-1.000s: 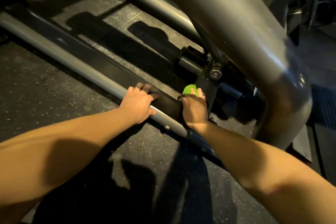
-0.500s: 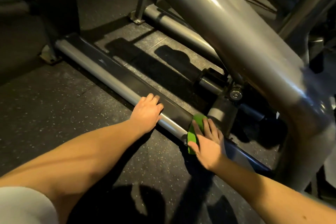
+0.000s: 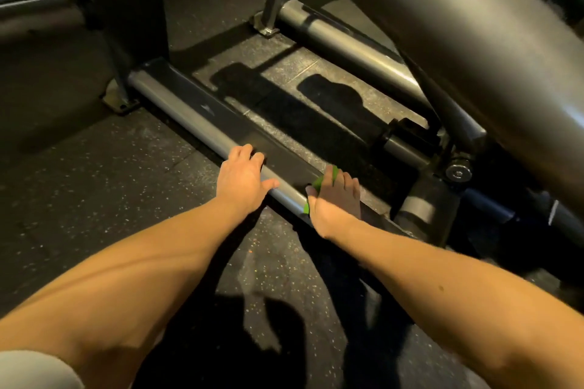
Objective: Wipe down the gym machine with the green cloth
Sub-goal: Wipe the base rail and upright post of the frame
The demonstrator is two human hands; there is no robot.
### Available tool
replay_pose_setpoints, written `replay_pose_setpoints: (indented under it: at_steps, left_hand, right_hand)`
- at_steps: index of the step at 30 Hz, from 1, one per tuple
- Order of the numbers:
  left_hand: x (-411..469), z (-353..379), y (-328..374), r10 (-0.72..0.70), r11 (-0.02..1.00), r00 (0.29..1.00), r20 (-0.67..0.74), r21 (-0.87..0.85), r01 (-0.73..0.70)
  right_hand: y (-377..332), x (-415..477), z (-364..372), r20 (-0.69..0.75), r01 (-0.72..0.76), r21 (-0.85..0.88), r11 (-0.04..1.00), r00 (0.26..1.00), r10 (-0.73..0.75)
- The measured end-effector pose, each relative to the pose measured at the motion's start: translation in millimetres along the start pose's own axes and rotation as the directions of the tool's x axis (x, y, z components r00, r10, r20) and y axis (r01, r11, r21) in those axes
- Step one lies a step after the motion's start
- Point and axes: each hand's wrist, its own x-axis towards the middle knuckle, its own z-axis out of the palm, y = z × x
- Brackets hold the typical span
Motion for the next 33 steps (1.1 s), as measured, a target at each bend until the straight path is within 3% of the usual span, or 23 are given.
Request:
replay_pose_setpoints:
  at_steps: [4, 7, 11, 18, 22, 29, 33]
  left_hand:
    - [9.2, -4.8, -7.8, 0.026, 1.000, 0.999, 0.024, -0.006, -0.025]
    - [12.7, -13.9, -11.1, 0.045, 0.998, 0.997, 0.055, 0.041, -0.047]
    - [14.6, -15.1, -13.9, 0.046, 0.987, 0.993, 0.110, 0.150, -0.062]
    - [25.7, -25.2, -14.7, 0.067, 0.986, 0.976, 0.206, 0.139, -0.097]
    - [35.6, -32.1, -14.0, 0.059, 0.989, 0.976, 0.212, 0.123, -0.086]
    - [36.9, -25.5, -16.9, 0.055, 0.988, 0.985, 0.165, 0.135, -0.078]
    - [33.9, -18.4, -20.4, 0.033, 0.999, 0.993, 0.112, 0.022, -0.036]
  right_hand:
    - [-40.4, 38.9, -6.1, -0.016, -0.047, 0.042, 0.998, 0.999, 0.048]
    - [-38.2, 18.7, -9.0, -0.042, -0.002, 0.029, 1.000, 0.999, 0.004]
    - [-2.4, -49.4, -0.4, 0.127, 0.169, -0.088, 0.982, 0.979, -0.157]
    - [13.5, -59.2, -45.4, 0.286, 0.275, -0.244, 0.930, 0.937, -0.202]
    - [16.0, -56.4, -49.5, 0.250, 0.271, -0.293, 0.917, 0.947, -0.200]
    - [5.4, -48.3, -17.2, 0.144, 0.264, -0.188, 0.946, 0.960, -0.240]
    - [-27.6, -33.0, -5.1, 0.057, 0.175, -0.108, 0.979, 0.984, -0.170]
